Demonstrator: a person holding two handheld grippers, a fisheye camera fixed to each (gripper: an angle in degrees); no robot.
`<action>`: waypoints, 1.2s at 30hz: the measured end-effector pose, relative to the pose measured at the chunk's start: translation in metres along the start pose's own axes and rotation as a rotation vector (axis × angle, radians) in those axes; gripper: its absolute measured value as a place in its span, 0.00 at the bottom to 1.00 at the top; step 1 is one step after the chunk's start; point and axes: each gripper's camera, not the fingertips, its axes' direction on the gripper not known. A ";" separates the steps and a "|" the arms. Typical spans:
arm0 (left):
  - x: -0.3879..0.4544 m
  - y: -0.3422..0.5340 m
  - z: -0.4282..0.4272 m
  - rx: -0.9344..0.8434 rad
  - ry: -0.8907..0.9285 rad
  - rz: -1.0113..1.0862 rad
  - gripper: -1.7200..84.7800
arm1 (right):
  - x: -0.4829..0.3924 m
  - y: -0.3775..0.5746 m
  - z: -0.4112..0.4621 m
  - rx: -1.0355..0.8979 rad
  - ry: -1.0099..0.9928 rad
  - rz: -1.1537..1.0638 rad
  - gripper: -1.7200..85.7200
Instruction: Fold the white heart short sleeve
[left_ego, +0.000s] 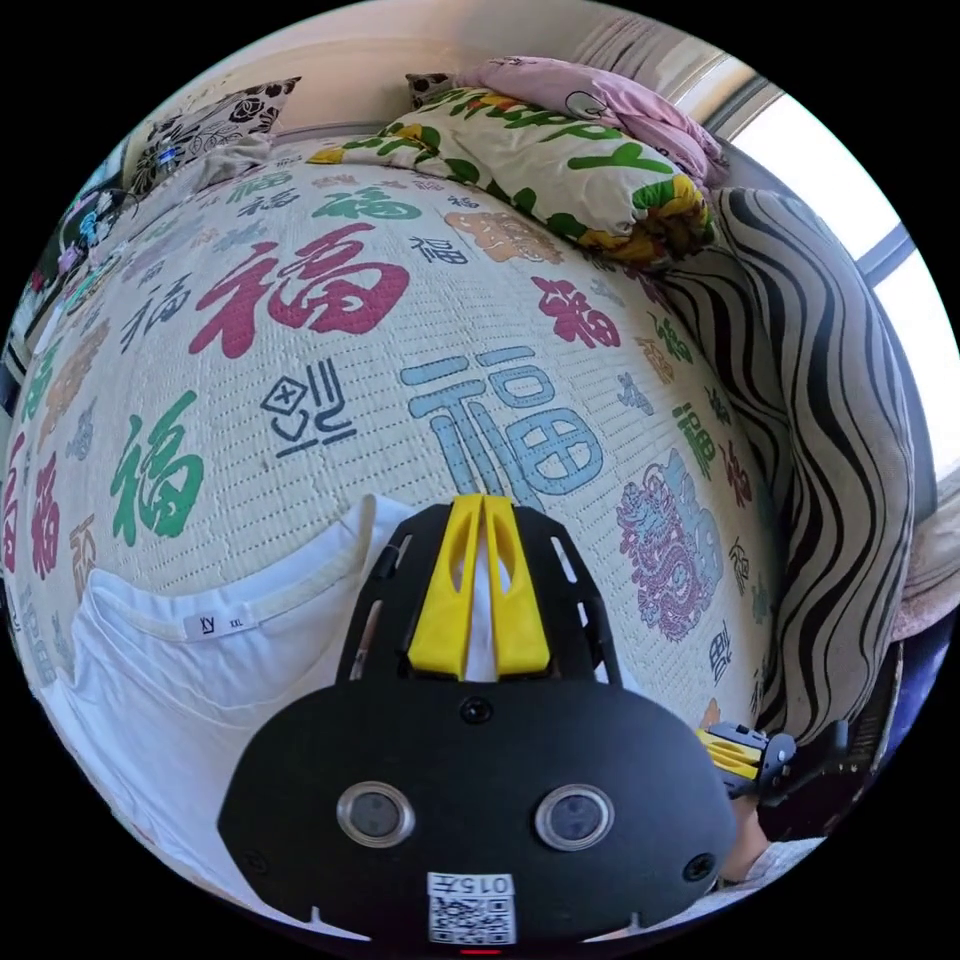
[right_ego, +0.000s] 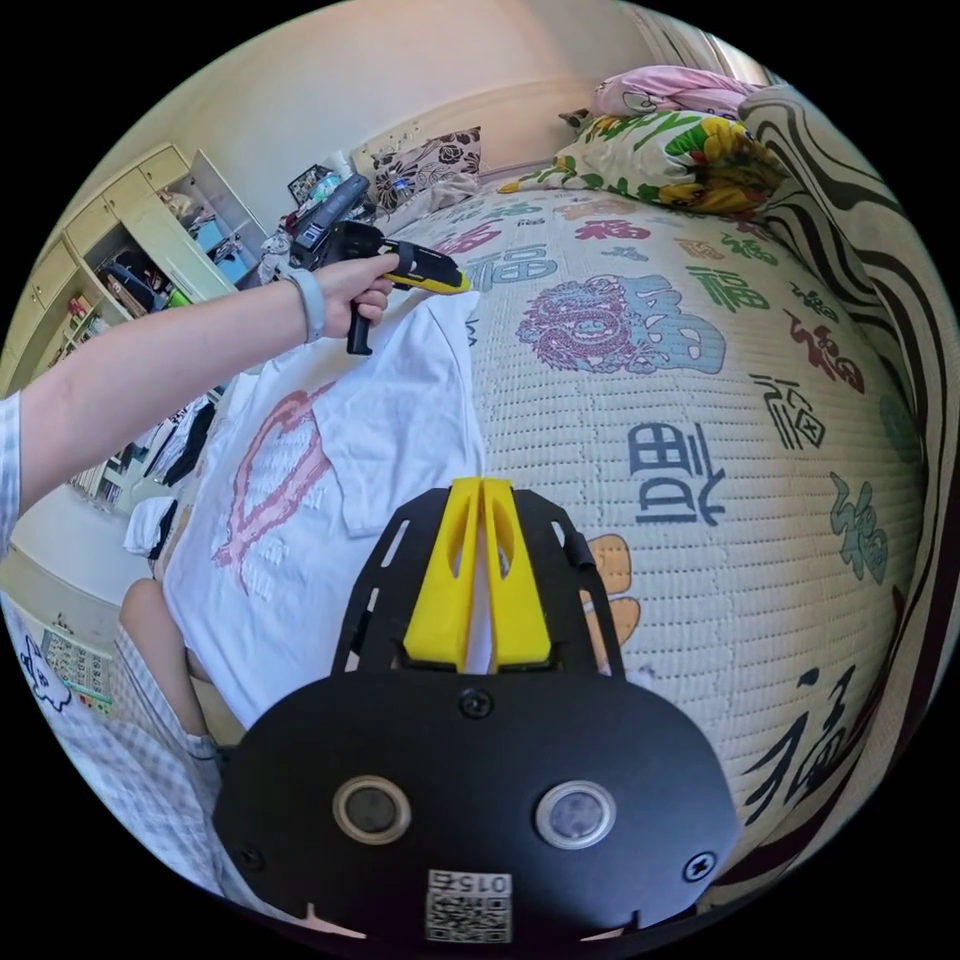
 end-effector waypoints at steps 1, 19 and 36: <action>0.002 0.001 -0.007 0.003 0.038 0.043 0.09 | 0.001 0.001 0.001 0.002 -0.004 0.001 0.02; 0.089 0.007 -0.037 -0.094 -0.167 0.308 0.02 | 0.015 0.004 0.041 0.016 -0.036 0.014 0.02; 0.071 0.145 -0.180 -0.038 -0.071 0.266 0.14 | -0.025 -0.001 0.117 0.004 -0.052 -0.123 0.01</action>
